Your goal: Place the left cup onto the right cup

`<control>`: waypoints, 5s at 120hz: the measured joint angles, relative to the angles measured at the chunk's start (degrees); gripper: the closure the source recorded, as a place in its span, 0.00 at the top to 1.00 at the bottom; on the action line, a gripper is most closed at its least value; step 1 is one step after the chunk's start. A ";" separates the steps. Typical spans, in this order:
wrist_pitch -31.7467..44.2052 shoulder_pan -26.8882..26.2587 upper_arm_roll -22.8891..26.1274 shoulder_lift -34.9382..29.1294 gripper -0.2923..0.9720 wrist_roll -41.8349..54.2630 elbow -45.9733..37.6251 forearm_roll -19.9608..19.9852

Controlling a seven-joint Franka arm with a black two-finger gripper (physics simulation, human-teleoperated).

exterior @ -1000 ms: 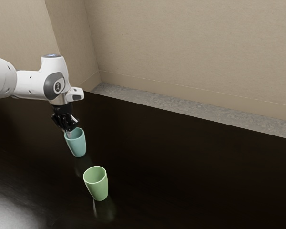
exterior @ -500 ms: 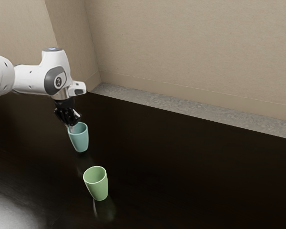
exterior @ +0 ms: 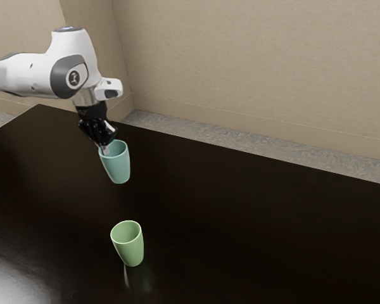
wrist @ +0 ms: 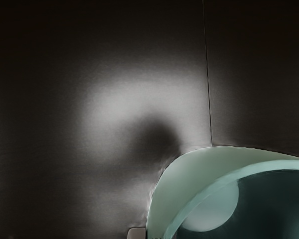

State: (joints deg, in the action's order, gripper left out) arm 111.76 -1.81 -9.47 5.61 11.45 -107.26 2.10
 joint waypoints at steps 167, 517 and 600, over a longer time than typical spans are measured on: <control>0.77 -0.65 8.31 -15.86 0.15 -21.84 -19.34 2.35; 6.89 0.85 10.88 -17.06 0.74 -31.27 -27.44 5.63; 4.37 -1.13 11.75 -16.94 0.77 -24.62 -16.58 -3.31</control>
State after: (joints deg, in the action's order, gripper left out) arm 116.13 -2.94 2.28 -11.33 -13.17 -123.84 -1.22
